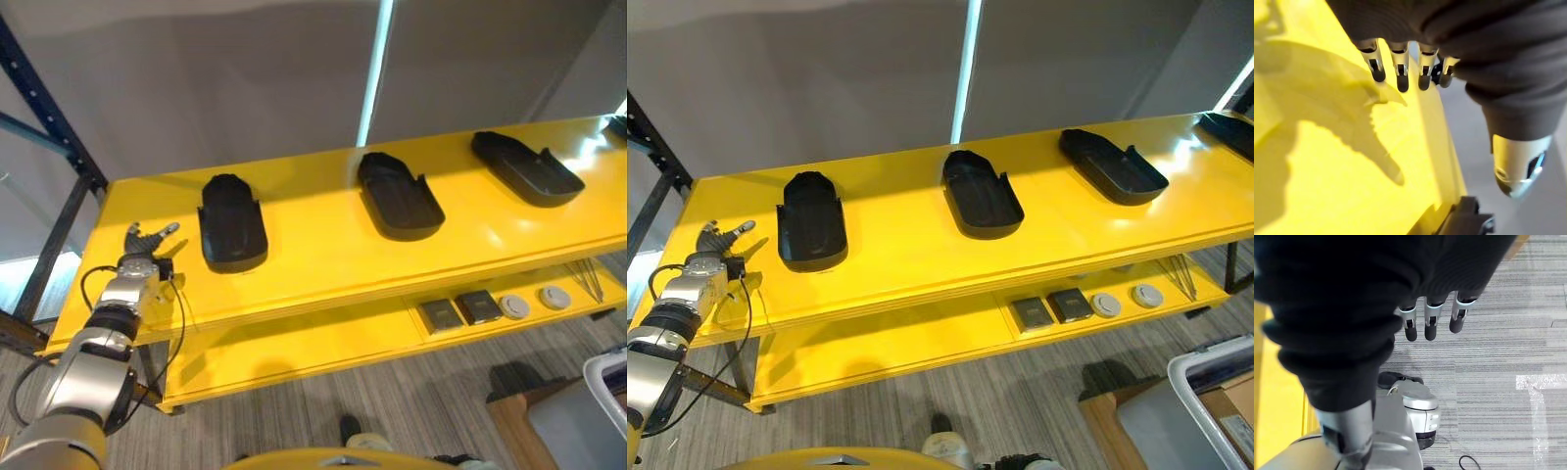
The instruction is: Move parts from the plastic box to the shelf.
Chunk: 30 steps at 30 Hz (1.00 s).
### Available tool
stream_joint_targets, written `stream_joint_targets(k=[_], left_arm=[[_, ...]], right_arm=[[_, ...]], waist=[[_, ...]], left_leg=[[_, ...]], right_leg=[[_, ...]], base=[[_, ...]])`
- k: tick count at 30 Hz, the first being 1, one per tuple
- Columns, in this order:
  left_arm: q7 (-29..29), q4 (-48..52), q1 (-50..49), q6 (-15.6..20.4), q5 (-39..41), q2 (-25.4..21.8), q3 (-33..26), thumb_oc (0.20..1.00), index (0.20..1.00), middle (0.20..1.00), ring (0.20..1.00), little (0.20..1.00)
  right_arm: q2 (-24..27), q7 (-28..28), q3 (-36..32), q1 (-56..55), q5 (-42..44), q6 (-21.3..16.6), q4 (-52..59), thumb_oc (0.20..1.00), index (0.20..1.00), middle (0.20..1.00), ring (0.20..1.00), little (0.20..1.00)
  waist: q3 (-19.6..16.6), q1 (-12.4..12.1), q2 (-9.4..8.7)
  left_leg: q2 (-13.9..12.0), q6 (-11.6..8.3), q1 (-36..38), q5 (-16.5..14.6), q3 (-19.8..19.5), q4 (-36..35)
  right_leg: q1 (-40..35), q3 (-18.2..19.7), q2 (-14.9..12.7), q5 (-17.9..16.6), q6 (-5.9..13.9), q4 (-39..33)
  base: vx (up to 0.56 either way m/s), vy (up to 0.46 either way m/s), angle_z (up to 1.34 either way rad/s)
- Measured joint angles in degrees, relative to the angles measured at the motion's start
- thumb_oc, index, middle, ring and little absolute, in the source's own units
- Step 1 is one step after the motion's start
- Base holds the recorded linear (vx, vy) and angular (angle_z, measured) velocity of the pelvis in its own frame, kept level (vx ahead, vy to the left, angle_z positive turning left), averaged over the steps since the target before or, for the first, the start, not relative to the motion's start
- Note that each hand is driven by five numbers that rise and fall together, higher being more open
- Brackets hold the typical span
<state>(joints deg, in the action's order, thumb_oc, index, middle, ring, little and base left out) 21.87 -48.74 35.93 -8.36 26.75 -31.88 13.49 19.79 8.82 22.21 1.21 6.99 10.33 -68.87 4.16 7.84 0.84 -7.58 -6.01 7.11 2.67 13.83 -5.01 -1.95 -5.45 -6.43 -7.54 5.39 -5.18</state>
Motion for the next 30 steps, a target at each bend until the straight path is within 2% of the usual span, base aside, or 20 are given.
stream_joint_targets(k=[2,3,6,7,8,10,11,13,18,23,30], left_arm=[[1.6,7.0,-1.2,3.6,0.0,0.0,0.0,1.0,1.0,1.0,1.0,1.0],[1.6,14.8,-2.8,6.8,0.2,-0.3,0.0,1.0,1.0,1.0,1.0,1.0],[-1.3,32.2,-5.9,12.9,0.6,-0.5,-1.0,1.0,1.0,1.0,1.0,1.0],[-3.0,38.7,-8.2,13.3,0.9,-0.1,-2.4,0.545,0.545,0.545,0.545,0.545],[-4.8,44.2,-9.6,14.6,1.2,0.3,-2.2,0.2,0.2,0.2,0.2,0.2],[-8.4,51.8,-12.3,15.5,1.2,2.3,-2.3,0.2,0.2,0.2,0.2,0.2],[-11.6,58.6,-17.1,15.6,1.2,5.4,-2.0,0.2,0.2,0.2,0.2,0.2],[-16.4,59.8,-20.6,15.5,3.1,7.2,-0.8,0.2,0.2,0.2,0.2,0.2],[-23.3,57.9,-26.3,14.4,6.7,8.8,2.5,0.2,0.2,0.2,0.2,0.2],[-25.9,53.7,-29.6,14.6,5.6,7.7,9.8,0.2,0.2,0.2,0.2,0.2],[-22.7,49.4,-29.3,14.7,0.9,5.4,11.3,0.2,0.2,0.2,0.2,0.2]], right_arm=[[-0.2,0.3,0.0,-0.1,0.1,0.1,0.0,1.0,1.0,1.0,1.0,1.0],[-0.5,0.7,0.0,-0.2,0.4,0.1,-0.1,1.0,1.0,1.0,1.0,1.0],[-1.6,0.7,-0.6,0.1,0.5,0.1,-0.1,1.0,1.0,1.0,1.0,1.0],[-1.8,0.7,-1.0,-0.1,0.6,0.1,0.0,1.0,1.0,1.0,1.0,1.0],[-2.0,0.8,-1.2,-0.4,1.0,0.0,0.0,1.0,1.0,1.0,1.0,1.0],[-2.2,0.6,-1.7,-0.8,2.2,0.1,0.0,1.0,1.0,1.0,1.0,1.0],[-2.2,0.6,-2.8,-1.2,2.8,0.1,-0.1,1.0,1.0,1.0,1.0,1.0],[-2.3,0.6,-3.1,-1.4,2.8,0.1,-0.5,1.0,1.0,1.0,1.0,1.0],[-2.5,0.6,-3.1,-1.1,2.9,0.1,-1.9,1.0,1.0,1.0,1.0,1.0],[-2.4,0.5,-2.9,-1.1,5.0,0.6,-2.4,1.0,1.0,1.0,1.0,1.0],[-2.3,0.5,-3.0,-1.7,5.9,0.8,-2.6,1.0,1.0,1.0,1.0,1.0]], waist=[[-0.2,-1.0,-0.65],[-0.4,-1.5,-1.39],[-0.9,-2.0,-3.21],[-0.9,-1.9,-3.58],[-0.9,-1.9,-3.94],[-0.9,-3.2,-4.22],[-0.9,-4.3,-4.22],[-1.0,-5.6,-4.31],[-1.0,-6.7,-4.51],[-0.8,-7.3,-4.19],[-0.6,-5.8,-3.21]], left_leg=[[0.0,-0.02,0.0,0.1,-0.4,0.0],[0.0,-0.15,0.0,0.2,-1.0,0.0],[0.0,0.19,-0.1,0.1,-2.0,0.0],[0.1,0.17,0.2,0.0,-2.3,0.0],[0.1,0.18,0.2,0.0,-2.8,0.0],[0.1,0.18,0.2,0.0,-2.9,0.0],[0.1,0.13,0.2,0.0,-3.1,0.0],[0.1,0.1,0.0,0.0,-3.4,0.0],[0.1,0.07,-0.7,0.4,-4.7,0.0],[0.1,0.09,-1.3,0.5,-5.4,0.0],[0.1,0.12,-2.2,0.5,-5.3,0.0]], right_leg=[[-0.2,-0.2,0.0,-0.1,0.03,0.0],[-0.4,-0.3,0.0,-0.3,0.36,0.0],[-1.4,-1.3,-0.1,-0.2,0.42,0.0],[-1.6,-1.3,-0.1,0.0,0.37,0.0],[-2.0,-1.6,-0.2,0.3,0.23,0.0],[-2.0,-1.7,-0.1,0.5,0.25,0.0],[-2.1,-1.8,-0.2,0.7,0.42,0.0],[-2.1,-2.0,-0.1,0.8,0.55,0.0],[-2.0,-3.1,-0.1,0.8,0.54,0.0],[-1.9,-3.4,-0.2,0.8,0.57,0.0],[-0.8,-3.3,-0.1,1.0,0.61,0.0]], base=[[-0.03,-0.027,0.09],[-0.02,-0.023,0.12],[-0.03,-0.028,0.13],[-0.03,-0.026,0.15],[-0.02,-0.021,0.12],[0.0,-0.02,0.08],[0.0,0.0,0.0],[0.0,-0.015,0.09],[-0.01,-0.011,0.13],[0.01,-0.01,0.06],[0.08,-0.032,-0.02]])
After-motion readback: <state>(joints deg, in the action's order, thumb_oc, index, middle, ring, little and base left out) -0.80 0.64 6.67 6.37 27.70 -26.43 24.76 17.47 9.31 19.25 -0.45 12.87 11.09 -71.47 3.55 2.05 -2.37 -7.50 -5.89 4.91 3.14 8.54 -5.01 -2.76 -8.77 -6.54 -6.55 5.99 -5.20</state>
